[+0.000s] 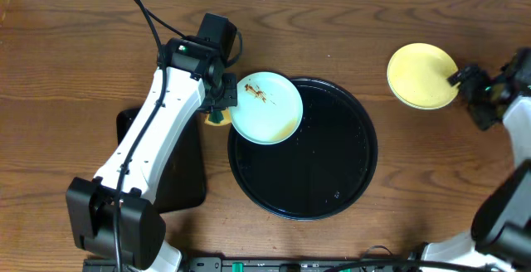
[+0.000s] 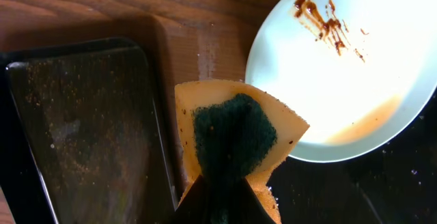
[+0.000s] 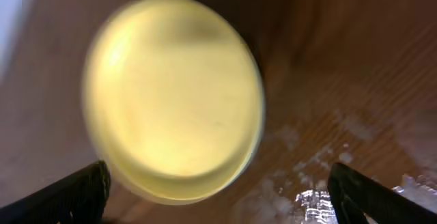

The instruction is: Clean dirty plates on tray and stack at the side

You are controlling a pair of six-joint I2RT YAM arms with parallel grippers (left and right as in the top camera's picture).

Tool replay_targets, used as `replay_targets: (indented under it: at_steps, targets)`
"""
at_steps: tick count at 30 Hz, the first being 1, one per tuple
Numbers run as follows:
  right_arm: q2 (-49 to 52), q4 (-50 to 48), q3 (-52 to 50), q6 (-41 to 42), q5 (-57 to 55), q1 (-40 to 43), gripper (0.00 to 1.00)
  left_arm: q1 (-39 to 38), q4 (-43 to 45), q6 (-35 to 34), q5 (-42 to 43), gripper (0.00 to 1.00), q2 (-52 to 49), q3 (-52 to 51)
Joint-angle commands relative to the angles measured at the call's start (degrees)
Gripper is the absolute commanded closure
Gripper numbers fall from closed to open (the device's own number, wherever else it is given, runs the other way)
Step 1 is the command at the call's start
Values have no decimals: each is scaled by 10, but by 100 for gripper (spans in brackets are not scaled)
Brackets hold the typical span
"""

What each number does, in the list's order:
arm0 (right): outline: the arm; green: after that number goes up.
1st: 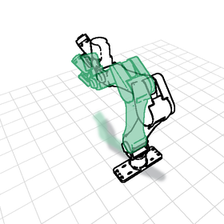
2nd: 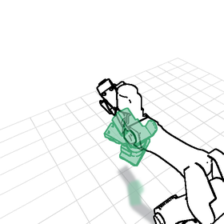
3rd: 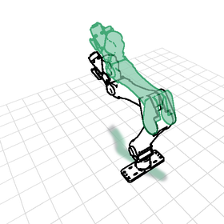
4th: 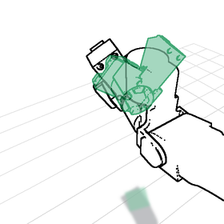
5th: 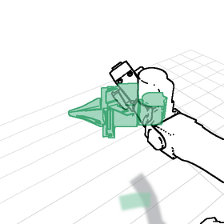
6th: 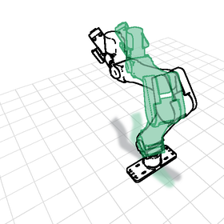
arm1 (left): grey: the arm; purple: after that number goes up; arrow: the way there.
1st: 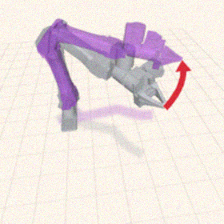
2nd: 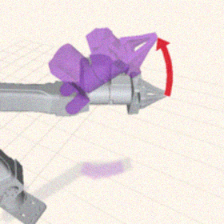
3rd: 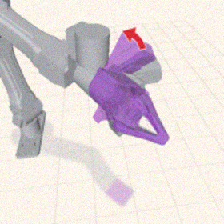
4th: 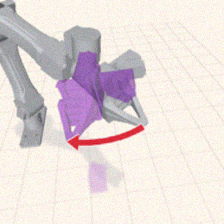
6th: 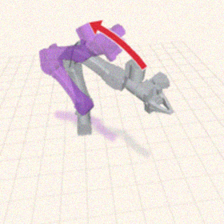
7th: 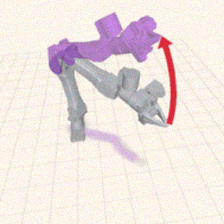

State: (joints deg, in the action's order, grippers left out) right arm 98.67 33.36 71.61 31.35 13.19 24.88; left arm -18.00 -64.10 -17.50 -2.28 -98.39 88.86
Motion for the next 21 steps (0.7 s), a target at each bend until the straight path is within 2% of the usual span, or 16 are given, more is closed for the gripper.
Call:
replay_targets:
  at_steps: [1, 5, 10, 17, 18, 20, 21]
  targets:
    - [-67, 68, 85, -60, -1, -23, 1, 7, -1, 10, -33, 93, -1, 2]
    - [-77, 172, 132, -94, -1, -69, 1, 28, -2, -2, -53, 93, -1, 2]
    - [-59, 246, 130, -97, -1, -165, 1, 76, -13, -14, -74, 93, -1, 2]
    - [15, 245, 130, -96, 34, -302, 1, 155, -25, -26, -78, 93, -1, -39]
    - [23, 240, 130, -95, 42, -313, 3, 162, -24, -27, -76, 93, -1, -49]
    - [44, 223, 130, -90, 66, -338, 25, 170, -17, -27, -76, 93, -1, -72]
    - [56, 213, 130, -85, 76, -351, 29, 173, -11, -27, -75, 93, -1, -84]
